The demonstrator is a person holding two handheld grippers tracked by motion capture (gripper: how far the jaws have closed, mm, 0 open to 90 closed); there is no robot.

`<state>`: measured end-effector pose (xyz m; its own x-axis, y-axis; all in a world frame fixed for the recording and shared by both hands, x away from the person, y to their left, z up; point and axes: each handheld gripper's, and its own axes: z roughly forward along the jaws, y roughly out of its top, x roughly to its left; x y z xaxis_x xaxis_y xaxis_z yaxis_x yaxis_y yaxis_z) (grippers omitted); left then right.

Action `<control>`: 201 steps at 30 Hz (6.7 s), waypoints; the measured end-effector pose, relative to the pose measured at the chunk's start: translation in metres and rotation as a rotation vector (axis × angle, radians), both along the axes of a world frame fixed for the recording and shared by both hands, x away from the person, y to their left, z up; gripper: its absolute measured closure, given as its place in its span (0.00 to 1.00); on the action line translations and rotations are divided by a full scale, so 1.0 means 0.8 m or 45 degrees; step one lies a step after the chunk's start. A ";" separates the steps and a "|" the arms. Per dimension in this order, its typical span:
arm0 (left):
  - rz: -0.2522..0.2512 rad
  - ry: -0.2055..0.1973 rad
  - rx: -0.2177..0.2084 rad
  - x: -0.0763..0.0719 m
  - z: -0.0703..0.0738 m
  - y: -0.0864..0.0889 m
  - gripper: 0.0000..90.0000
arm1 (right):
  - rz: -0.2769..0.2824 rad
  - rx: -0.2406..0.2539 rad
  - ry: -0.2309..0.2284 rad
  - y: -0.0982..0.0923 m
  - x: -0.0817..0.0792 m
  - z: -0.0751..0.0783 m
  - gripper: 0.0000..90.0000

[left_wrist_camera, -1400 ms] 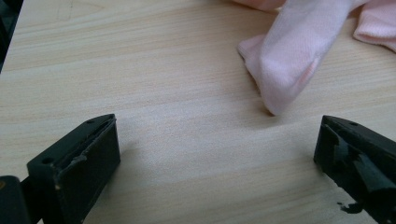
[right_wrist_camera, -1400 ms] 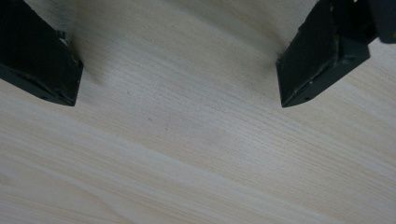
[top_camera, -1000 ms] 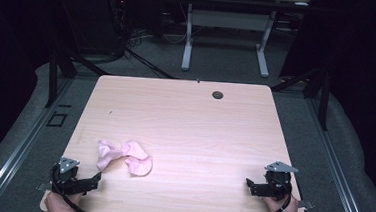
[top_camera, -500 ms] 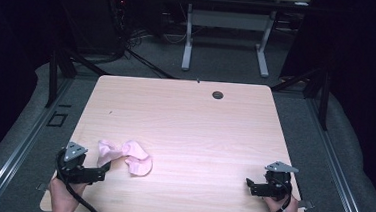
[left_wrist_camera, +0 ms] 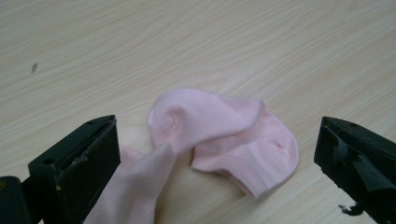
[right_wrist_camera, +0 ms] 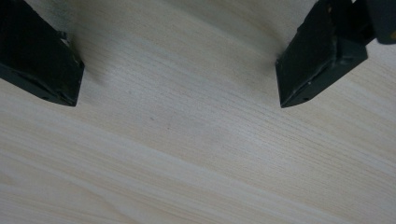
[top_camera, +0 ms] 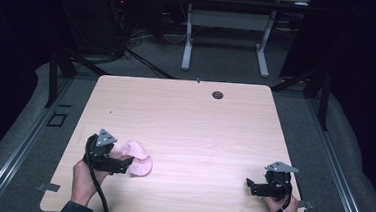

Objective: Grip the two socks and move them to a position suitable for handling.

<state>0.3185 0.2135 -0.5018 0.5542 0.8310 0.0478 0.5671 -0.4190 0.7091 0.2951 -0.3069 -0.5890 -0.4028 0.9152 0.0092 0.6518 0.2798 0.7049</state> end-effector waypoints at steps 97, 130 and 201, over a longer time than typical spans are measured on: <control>-0.624 0.284 -0.013 -0.044 -0.078 -0.220 0.84 | -0.044 0.003 -0.013 -0.001 -0.001 0.000 0.03; -0.293 0.207 -0.046 -0.033 -0.025 -0.095 0.00 | -0.044 0.004 -0.012 -0.001 -0.001 0.000 0.03; 0.048 0.155 -0.022 0.044 0.018 0.041 0.87 | -0.050 0.004 -0.018 -0.002 -0.002 0.000 0.05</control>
